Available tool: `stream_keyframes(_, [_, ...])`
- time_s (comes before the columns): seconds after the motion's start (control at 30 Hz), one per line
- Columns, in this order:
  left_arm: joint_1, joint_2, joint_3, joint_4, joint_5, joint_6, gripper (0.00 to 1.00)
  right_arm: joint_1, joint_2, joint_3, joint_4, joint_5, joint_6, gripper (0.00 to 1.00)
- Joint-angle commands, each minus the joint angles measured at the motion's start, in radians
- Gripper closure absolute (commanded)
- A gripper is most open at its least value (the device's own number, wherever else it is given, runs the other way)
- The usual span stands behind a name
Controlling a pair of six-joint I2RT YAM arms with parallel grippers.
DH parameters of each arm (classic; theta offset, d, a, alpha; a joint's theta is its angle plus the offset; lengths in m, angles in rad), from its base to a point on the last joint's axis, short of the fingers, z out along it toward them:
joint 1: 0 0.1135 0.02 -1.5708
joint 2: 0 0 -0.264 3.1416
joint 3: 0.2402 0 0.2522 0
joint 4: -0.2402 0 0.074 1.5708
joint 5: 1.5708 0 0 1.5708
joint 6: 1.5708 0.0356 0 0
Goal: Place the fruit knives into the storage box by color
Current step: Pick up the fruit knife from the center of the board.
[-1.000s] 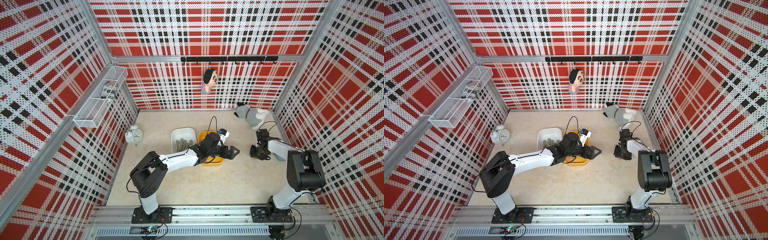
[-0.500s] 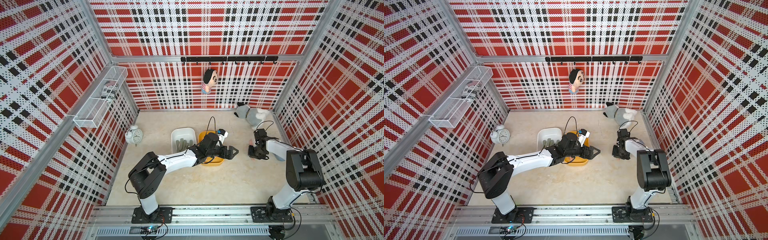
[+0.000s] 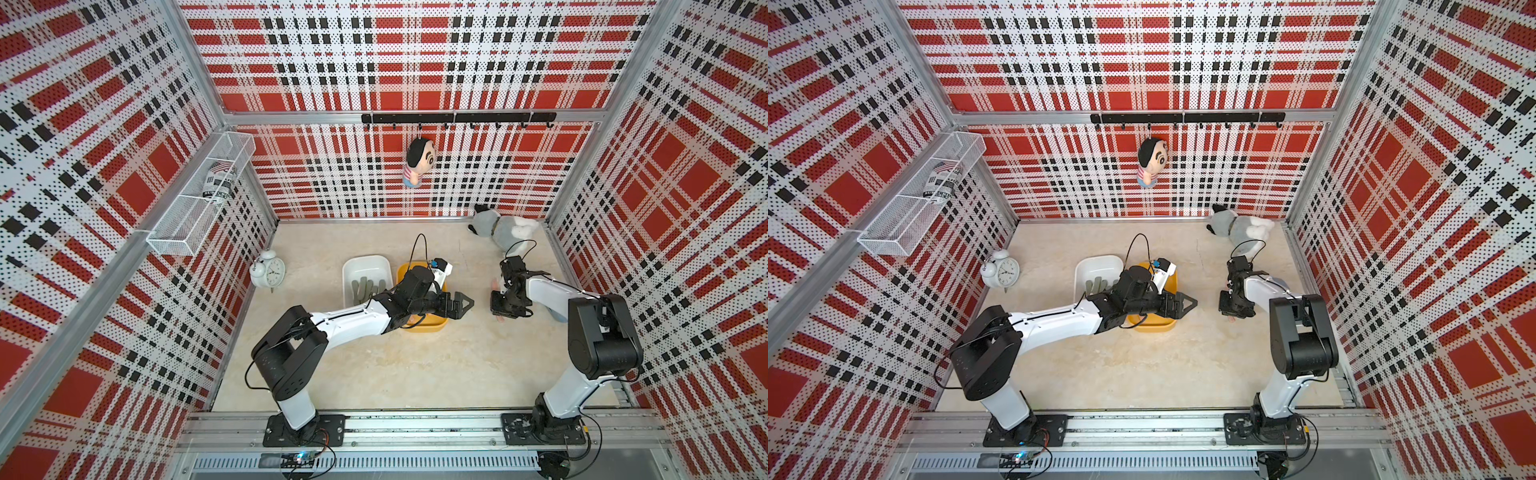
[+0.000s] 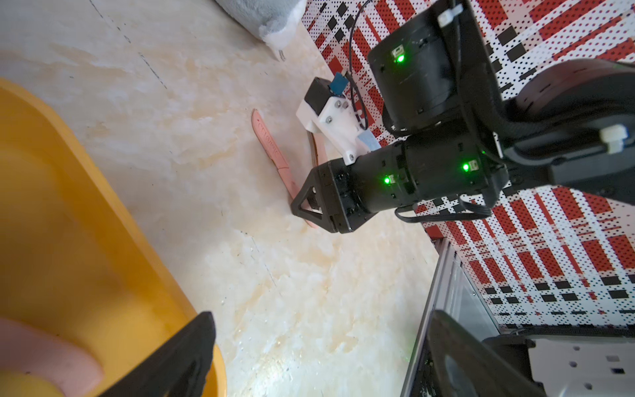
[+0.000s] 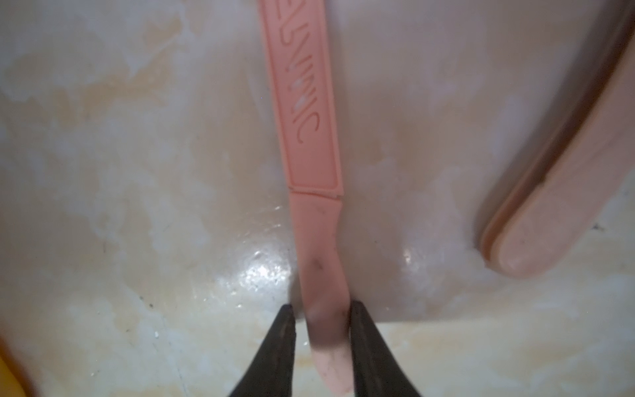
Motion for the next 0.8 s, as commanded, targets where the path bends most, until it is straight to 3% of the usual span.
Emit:
stream_keyframes(0.0, [0.007,-0.040,-0.010,0.018,-0.011,0.002,0.02,0.006,0.046,0.004,-0.028,0.026,-0.006,0.62])
stream_keyframes(0.43, [0.012,-0.047,-0.016,0.017,-0.012,0.002,0.02,0.011,0.094,0.041,-0.034,0.066,-0.018,0.62])
stream_keyframes(0.77, [0.014,-0.050,-0.019,0.016,-0.012,0.002,0.02,0.033,0.103,0.023,-0.033,0.033,-0.023,0.78])
